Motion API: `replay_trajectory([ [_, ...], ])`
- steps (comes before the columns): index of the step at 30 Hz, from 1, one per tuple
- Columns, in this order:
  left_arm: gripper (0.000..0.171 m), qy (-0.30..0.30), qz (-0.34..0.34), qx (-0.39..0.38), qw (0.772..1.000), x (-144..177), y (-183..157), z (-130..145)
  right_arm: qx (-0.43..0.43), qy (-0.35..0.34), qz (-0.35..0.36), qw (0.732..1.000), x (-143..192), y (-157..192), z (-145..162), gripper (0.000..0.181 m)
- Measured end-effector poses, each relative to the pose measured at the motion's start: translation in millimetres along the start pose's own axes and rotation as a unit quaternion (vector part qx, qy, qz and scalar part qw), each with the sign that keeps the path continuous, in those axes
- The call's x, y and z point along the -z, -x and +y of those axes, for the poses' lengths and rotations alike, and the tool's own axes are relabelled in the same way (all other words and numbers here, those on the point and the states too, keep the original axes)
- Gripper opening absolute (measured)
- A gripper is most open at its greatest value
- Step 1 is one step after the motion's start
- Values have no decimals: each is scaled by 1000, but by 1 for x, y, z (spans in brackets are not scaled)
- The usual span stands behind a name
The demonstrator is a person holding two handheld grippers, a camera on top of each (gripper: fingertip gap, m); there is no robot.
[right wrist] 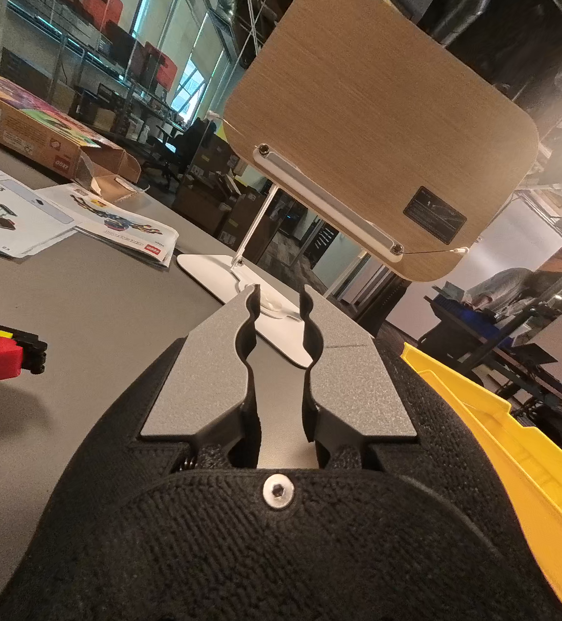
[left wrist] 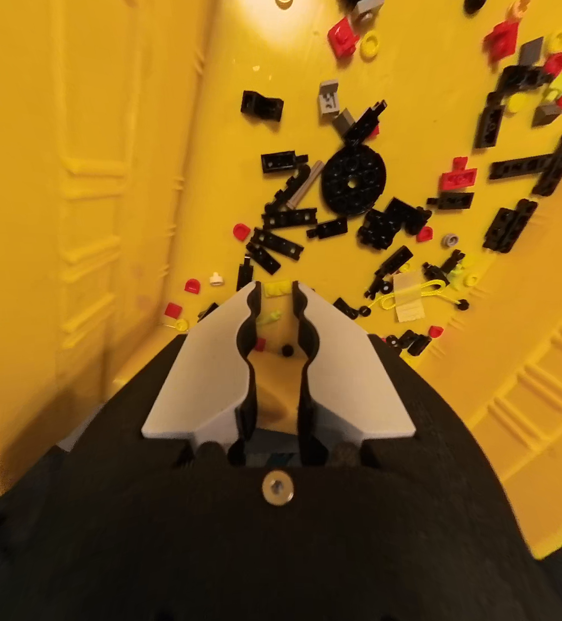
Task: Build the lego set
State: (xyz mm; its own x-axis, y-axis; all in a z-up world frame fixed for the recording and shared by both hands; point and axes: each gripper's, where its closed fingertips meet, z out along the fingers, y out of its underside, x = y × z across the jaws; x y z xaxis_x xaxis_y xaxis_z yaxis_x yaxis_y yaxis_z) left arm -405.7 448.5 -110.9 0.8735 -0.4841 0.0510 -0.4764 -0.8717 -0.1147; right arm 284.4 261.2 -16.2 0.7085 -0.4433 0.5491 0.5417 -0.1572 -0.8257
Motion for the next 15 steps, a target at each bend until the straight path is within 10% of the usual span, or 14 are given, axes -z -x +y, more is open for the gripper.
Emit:
replay_trajectory([
  [15, 15, -15, 4, 22, 1000, 9, 1, -1, -14, -8, 4, 1000, 1, -4, -2, 21],
])
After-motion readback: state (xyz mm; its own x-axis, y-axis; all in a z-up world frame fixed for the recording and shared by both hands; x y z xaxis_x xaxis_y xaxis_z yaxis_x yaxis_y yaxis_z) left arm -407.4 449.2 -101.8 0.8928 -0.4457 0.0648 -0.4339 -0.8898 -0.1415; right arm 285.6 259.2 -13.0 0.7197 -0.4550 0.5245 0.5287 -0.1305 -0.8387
